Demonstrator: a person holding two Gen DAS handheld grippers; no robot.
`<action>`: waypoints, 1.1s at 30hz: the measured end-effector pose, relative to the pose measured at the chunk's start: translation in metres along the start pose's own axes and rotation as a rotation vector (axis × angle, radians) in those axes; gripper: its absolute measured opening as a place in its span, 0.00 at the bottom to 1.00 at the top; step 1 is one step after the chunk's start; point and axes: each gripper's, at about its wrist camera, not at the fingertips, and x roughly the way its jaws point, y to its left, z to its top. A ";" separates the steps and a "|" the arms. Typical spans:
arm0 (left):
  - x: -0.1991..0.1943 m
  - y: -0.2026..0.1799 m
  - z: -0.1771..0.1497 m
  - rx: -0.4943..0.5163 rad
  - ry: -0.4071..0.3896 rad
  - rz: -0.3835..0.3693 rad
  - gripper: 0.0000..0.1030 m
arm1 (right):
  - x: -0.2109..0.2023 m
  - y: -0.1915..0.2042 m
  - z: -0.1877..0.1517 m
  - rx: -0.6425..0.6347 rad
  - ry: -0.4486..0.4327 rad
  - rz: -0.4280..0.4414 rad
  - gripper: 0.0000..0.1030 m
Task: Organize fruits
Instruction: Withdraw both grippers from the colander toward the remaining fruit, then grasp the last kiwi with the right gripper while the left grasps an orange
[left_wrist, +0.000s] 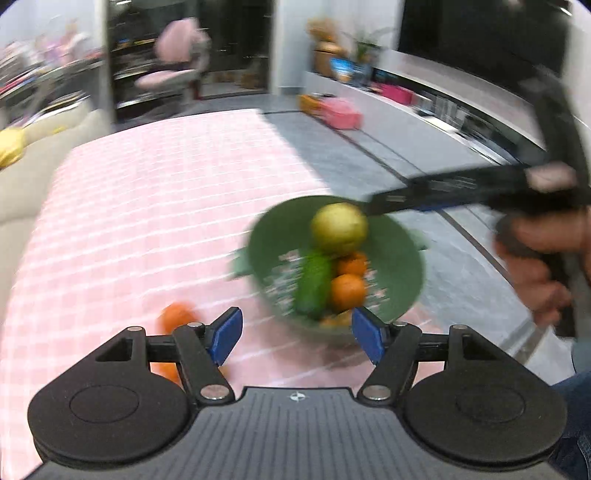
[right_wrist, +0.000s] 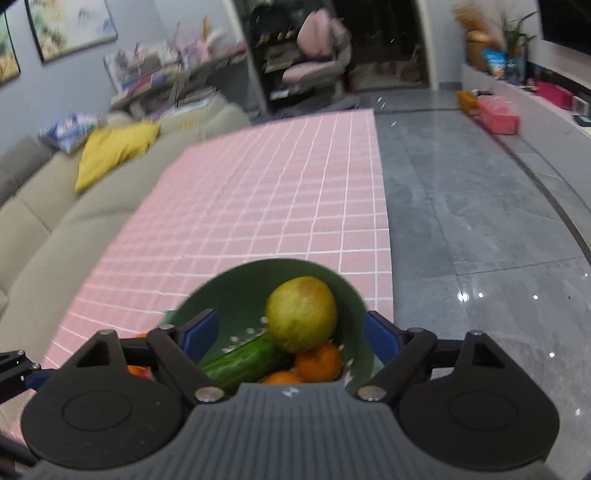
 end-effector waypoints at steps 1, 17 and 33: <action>-0.008 0.008 -0.007 -0.026 -0.001 0.020 0.78 | -0.009 0.006 -0.007 0.005 -0.018 -0.004 0.80; -0.077 0.060 -0.067 -0.144 -0.020 0.077 0.78 | -0.053 0.116 -0.123 -0.145 -0.047 -0.033 0.59; 0.001 0.106 -0.057 0.299 0.018 -0.054 0.76 | 0.034 0.155 -0.130 -0.395 0.055 0.066 0.54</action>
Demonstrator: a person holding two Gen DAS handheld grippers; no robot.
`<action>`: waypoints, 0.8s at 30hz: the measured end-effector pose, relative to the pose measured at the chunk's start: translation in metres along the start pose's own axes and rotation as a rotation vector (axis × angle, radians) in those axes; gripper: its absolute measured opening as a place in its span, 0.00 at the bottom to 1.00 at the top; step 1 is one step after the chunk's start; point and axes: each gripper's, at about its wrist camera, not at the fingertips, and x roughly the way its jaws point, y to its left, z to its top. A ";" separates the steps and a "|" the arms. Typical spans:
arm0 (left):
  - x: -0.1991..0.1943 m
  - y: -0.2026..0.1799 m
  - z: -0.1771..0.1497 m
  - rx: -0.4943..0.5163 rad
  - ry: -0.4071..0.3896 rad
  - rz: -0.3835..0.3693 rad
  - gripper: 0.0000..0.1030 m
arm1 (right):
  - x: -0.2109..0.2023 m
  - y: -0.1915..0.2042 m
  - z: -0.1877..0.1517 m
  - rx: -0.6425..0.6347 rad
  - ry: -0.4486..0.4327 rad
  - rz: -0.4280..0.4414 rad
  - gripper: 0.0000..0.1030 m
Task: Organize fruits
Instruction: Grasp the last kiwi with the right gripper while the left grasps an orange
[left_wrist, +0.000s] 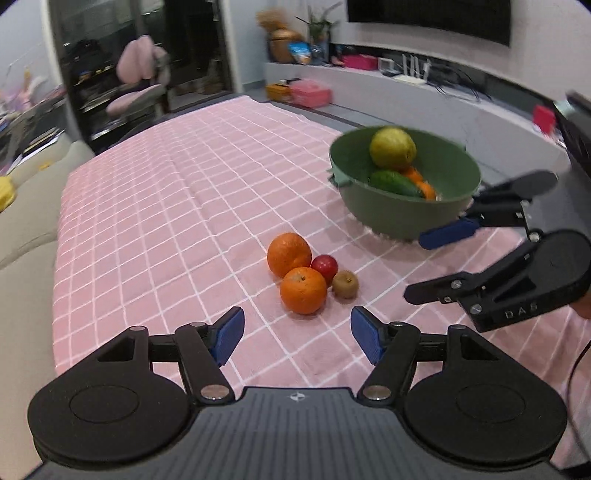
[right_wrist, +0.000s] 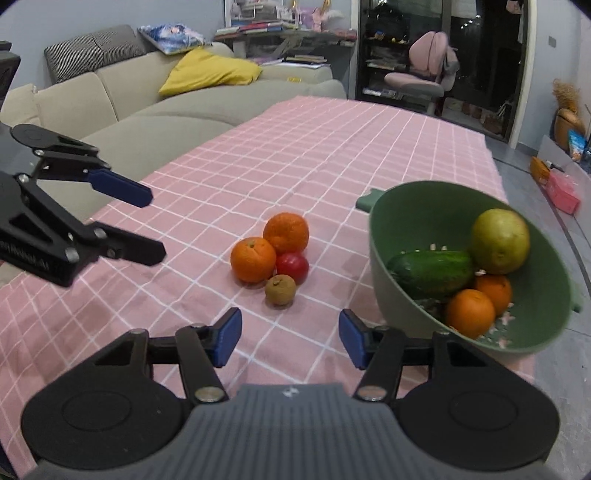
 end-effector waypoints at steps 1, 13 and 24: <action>0.007 0.001 -0.002 0.016 0.000 -0.015 0.76 | 0.007 -0.001 0.002 -0.003 0.005 0.005 0.53; 0.064 0.024 0.002 0.118 0.036 -0.113 0.71 | 0.053 0.005 0.009 -0.054 0.026 0.029 0.47; 0.086 0.019 0.010 0.130 0.016 -0.198 0.68 | 0.071 0.005 0.009 -0.080 0.040 0.005 0.27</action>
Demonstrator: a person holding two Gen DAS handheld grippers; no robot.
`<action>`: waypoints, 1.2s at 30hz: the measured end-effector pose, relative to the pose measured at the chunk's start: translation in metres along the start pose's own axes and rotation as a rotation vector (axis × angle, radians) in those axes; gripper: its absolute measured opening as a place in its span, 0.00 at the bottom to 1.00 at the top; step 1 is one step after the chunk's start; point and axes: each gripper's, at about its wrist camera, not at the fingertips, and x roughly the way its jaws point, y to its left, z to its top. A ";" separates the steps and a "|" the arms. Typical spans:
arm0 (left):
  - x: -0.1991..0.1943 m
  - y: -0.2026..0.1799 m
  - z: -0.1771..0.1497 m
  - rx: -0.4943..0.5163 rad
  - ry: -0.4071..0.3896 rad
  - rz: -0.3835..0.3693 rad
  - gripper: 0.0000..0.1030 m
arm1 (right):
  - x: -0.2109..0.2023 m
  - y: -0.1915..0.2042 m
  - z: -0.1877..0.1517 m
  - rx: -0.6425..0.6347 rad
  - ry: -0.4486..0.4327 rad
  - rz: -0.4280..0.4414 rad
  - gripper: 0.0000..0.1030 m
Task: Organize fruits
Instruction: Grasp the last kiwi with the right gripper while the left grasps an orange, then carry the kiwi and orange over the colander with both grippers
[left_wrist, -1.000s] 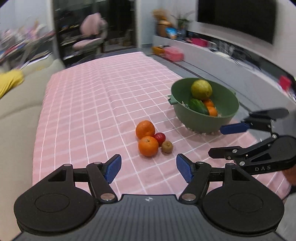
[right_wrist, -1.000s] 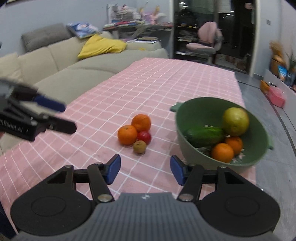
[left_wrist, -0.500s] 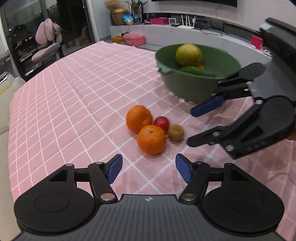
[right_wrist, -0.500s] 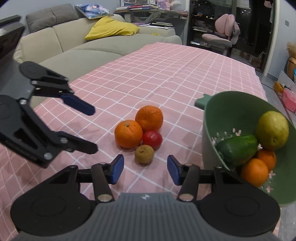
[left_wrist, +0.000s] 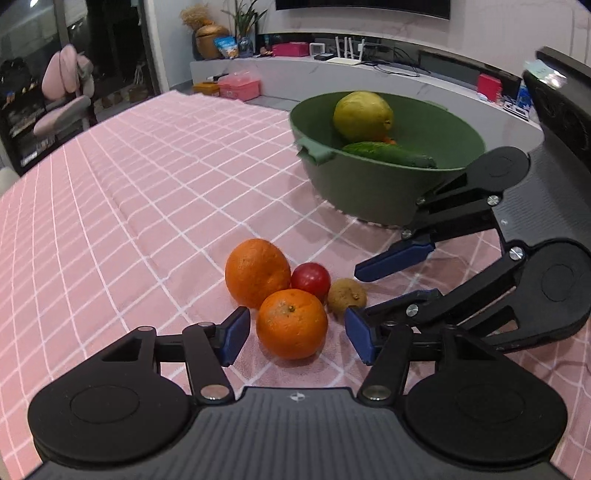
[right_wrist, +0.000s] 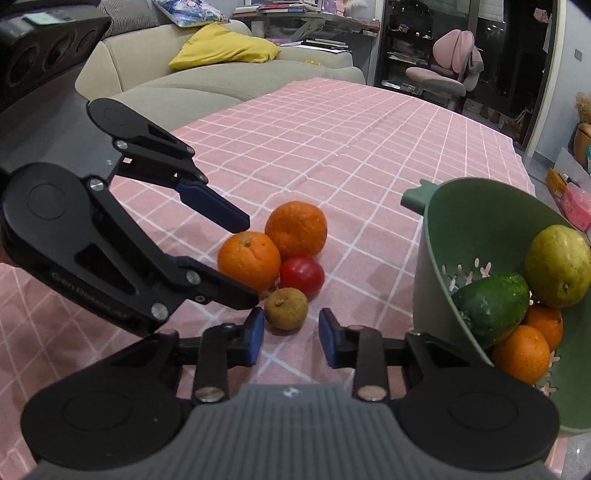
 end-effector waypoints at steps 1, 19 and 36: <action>0.003 0.003 -0.001 -0.017 0.006 -0.002 0.68 | 0.002 0.000 0.000 0.002 0.004 0.002 0.25; -0.018 0.008 -0.004 -0.067 0.016 -0.017 0.48 | -0.004 0.006 0.006 -0.025 -0.014 0.044 0.22; -0.070 -0.023 0.033 -0.108 -0.043 0.114 0.48 | -0.073 -0.001 0.031 -0.003 -0.127 0.029 0.22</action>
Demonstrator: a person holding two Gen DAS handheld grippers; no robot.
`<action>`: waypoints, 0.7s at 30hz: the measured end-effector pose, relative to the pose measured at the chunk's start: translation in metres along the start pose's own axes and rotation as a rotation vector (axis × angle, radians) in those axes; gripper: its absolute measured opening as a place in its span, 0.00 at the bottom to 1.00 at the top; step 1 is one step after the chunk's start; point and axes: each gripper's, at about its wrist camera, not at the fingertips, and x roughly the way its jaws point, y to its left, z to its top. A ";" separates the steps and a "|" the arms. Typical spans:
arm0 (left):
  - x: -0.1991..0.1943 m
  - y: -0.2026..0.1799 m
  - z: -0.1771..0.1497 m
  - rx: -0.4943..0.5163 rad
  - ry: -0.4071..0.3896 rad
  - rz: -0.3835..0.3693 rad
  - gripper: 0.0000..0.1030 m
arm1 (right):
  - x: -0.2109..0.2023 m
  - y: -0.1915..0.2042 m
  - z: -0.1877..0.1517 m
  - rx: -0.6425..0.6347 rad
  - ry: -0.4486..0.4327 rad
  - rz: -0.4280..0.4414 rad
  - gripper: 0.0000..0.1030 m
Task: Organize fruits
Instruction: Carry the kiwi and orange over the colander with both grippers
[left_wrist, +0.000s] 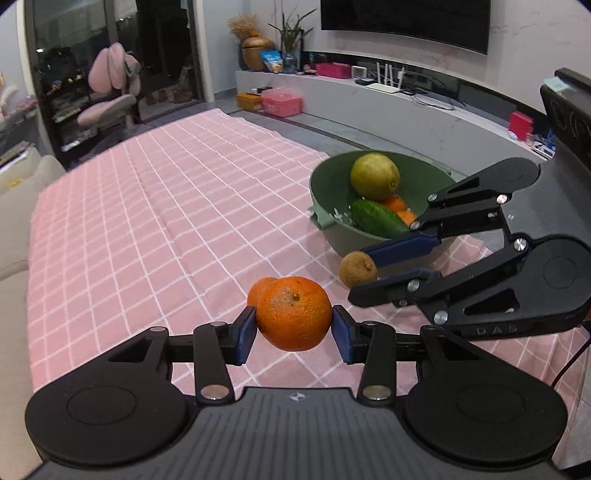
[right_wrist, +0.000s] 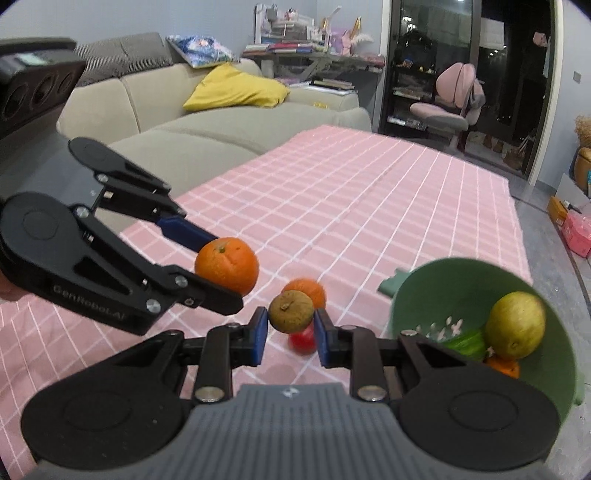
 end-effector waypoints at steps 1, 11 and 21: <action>-0.002 -0.002 0.003 -0.008 -0.001 0.010 0.48 | -0.004 -0.002 0.001 0.003 -0.008 -0.004 0.22; -0.004 -0.030 0.035 -0.034 -0.013 0.031 0.48 | -0.041 -0.038 0.004 0.091 -0.061 -0.071 0.22; 0.024 -0.077 0.064 0.012 -0.028 -0.037 0.48 | -0.067 -0.093 -0.009 0.140 -0.014 -0.177 0.22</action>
